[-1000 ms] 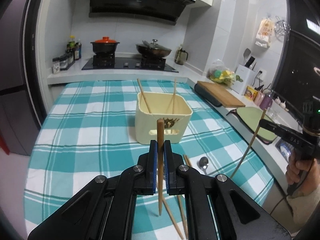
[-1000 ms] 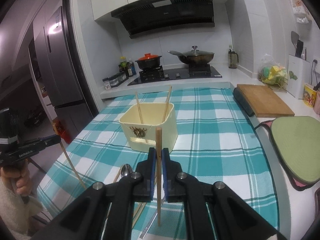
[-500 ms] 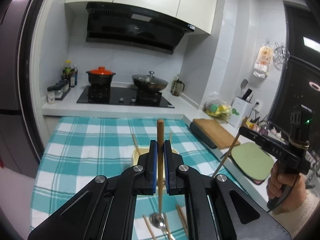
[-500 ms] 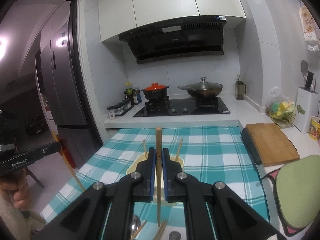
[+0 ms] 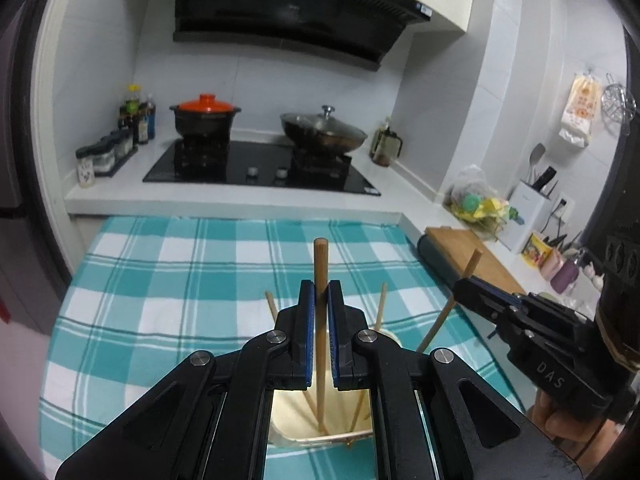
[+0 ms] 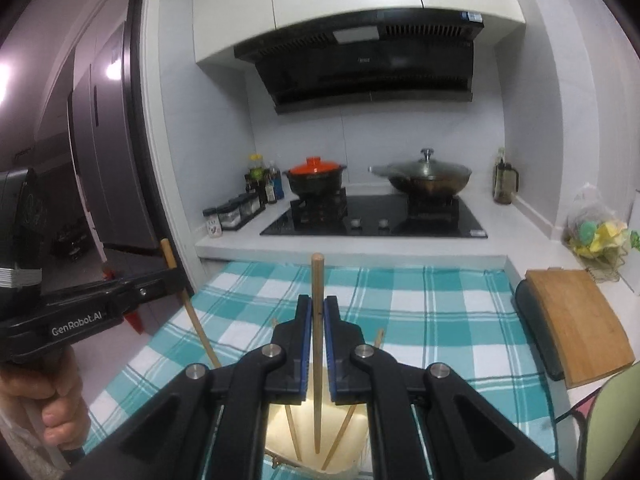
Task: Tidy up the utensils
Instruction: 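Carry both chopsticks over the cream box and open both grippers to release them, then withdraw both grippers from the box back over the table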
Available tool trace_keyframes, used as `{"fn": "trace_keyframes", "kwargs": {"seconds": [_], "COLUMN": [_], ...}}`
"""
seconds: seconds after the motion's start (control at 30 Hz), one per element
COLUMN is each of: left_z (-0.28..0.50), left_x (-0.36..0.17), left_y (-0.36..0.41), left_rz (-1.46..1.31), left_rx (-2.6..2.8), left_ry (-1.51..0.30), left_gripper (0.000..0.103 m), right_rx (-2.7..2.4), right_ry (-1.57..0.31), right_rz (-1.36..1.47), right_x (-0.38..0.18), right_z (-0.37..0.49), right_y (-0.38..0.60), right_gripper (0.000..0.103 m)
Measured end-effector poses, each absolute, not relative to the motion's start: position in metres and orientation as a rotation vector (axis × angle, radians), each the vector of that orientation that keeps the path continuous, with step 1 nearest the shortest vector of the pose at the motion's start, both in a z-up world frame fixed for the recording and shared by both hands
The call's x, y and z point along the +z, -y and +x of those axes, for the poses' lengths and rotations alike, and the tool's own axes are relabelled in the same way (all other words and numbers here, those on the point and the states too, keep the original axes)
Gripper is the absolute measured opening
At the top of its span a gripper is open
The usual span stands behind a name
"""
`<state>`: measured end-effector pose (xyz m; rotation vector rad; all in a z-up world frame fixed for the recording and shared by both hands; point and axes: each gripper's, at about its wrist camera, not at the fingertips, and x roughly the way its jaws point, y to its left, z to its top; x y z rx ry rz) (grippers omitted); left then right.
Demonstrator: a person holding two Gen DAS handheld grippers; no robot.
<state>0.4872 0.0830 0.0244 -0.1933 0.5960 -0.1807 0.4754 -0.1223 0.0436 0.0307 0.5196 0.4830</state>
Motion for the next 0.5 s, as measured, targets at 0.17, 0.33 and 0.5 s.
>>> {"fn": "trace_keyframes", "kwargs": {"seconds": [0.17, 0.33, 0.5], "left_z": [0.515, 0.525, 0.500], "left_x": [-0.020, -0.042, -0.036], "left_y": [-0.074, -0.069, -0.077], "left_rz": [-0.170, -0.155, -0.159], "left_rx": [-0.174, -0.151, -0.140], "left_ry": [-0.719, -0.779, -0.770], "left_gripper": [0.004, 0.010, 0.056], "right_rx": [0.496, 0.489, 0.459], "right_ry": [-0.684, -0.769, -0.767], "right_rz": [0.030, 0.052, 0.096], "right_x": [-0.006, -0.034, -0.033], "right_z": [0.509, 0.523, 0.516], "right_y": [0.109, 0.108, 0.121], "right_gripper": [0.006, 0.008, 0.043]}}
